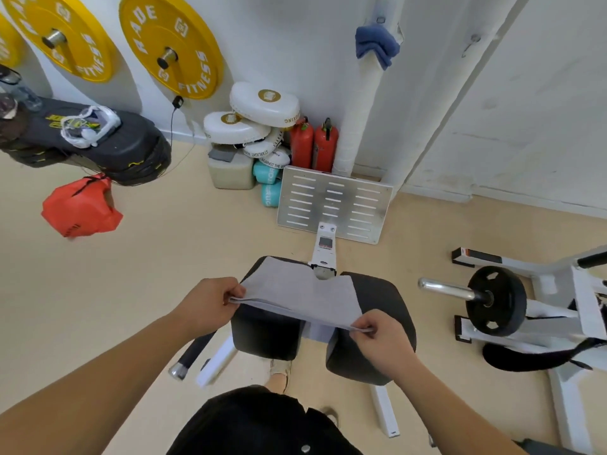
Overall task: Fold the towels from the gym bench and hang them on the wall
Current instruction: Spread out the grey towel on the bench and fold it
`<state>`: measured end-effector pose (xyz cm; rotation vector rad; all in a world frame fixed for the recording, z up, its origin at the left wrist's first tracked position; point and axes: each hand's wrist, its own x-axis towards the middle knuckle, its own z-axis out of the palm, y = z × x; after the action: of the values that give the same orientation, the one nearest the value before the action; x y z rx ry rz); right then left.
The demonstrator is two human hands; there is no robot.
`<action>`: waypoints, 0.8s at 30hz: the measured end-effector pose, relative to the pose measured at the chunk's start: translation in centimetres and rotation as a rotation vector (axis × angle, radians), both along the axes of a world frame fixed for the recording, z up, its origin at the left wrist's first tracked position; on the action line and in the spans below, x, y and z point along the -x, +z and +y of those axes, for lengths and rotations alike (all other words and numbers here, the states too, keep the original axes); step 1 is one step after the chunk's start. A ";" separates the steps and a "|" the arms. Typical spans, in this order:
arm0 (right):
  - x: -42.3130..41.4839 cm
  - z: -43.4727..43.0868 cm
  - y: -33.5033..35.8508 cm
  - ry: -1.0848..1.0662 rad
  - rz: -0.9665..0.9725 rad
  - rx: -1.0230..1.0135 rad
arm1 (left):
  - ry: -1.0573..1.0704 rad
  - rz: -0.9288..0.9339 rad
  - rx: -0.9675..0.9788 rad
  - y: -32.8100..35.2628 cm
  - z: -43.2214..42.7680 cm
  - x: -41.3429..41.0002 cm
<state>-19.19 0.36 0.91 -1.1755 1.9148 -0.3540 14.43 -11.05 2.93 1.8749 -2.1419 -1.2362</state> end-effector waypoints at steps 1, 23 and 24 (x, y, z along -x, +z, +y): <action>-0.3 -0.3 0.2 0.010 -0.016 0.014 | 0.035 -0.001 0.012 0.3 0.2 -0.4; -7.1 -1.9 0.3 -0.257 -0.169 -0.119 | 0.114 0.211 -0.188 -1.7 -3.8 -7.9; -7.1 -2.5 -0.1 -0.282 -0.161 -0.109 | 0.133 0.213 -0.188 -2.4 -4.4 -7.3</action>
<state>-12.14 -2.12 0.76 -0.7829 1.9335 -0.4742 21.76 -15.41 0.50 1.8198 -1.8214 -1.5751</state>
